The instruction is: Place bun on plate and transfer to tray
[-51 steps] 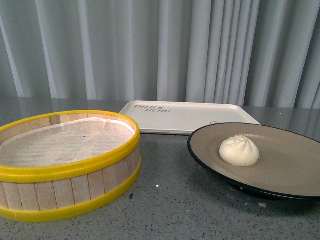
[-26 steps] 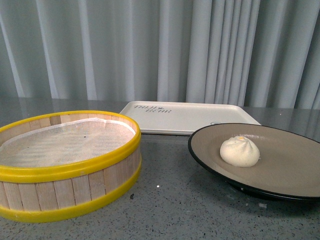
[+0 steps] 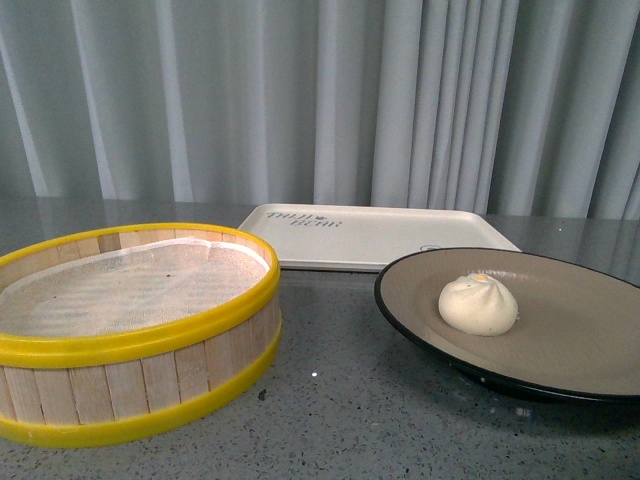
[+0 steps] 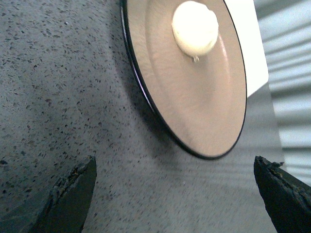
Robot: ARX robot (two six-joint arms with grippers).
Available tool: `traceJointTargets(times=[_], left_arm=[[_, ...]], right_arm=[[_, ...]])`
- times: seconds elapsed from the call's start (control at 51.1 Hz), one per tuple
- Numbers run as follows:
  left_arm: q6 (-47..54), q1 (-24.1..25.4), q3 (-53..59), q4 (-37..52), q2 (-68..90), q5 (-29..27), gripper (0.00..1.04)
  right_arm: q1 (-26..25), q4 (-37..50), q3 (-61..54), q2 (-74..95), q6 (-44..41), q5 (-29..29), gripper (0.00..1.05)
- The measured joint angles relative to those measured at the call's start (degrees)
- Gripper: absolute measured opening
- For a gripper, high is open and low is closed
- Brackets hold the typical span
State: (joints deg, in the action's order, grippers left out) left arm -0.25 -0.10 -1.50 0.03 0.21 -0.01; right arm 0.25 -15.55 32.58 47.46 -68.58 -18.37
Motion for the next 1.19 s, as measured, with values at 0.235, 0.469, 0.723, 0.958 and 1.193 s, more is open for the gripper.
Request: traceJointTargets(times=[0.235, 0.469, 0.723, 0.958, 1.193], left_arm=[[0.00, 0.00, 0.00, 0.00, 0.00, 0.00, 0.98], [0.00, 0.00, 0.00, 0.00, 0.00, 0.00, 0.98], [0.00, 0.00, 0.00, 0.00, 0.00, 0.00, 0.98], [0.00, 0.00, 0.00, 0.00, 0.00, 0.00, 0.98], [0.00, 0.00, 0.00, 0.00, 0.00, 0.00, 0.98]], right_arm=[[3.13, 2.38, 6.49, 15.04, -16.35, -3.91, 0.96], [6.14, 3.06, 12.87, 24.24, -18.67, -5.20, 0.96], [6.43, 4.26, 14.51, 29.73, -18.53, -5.53, 0.85], [6.16, 4.28, 14.51, 30.71, -19.06, -5.68, 0.45], [6.12, 4.31, 13.88, 28.61, -20.70, -5.70, 0.05]])
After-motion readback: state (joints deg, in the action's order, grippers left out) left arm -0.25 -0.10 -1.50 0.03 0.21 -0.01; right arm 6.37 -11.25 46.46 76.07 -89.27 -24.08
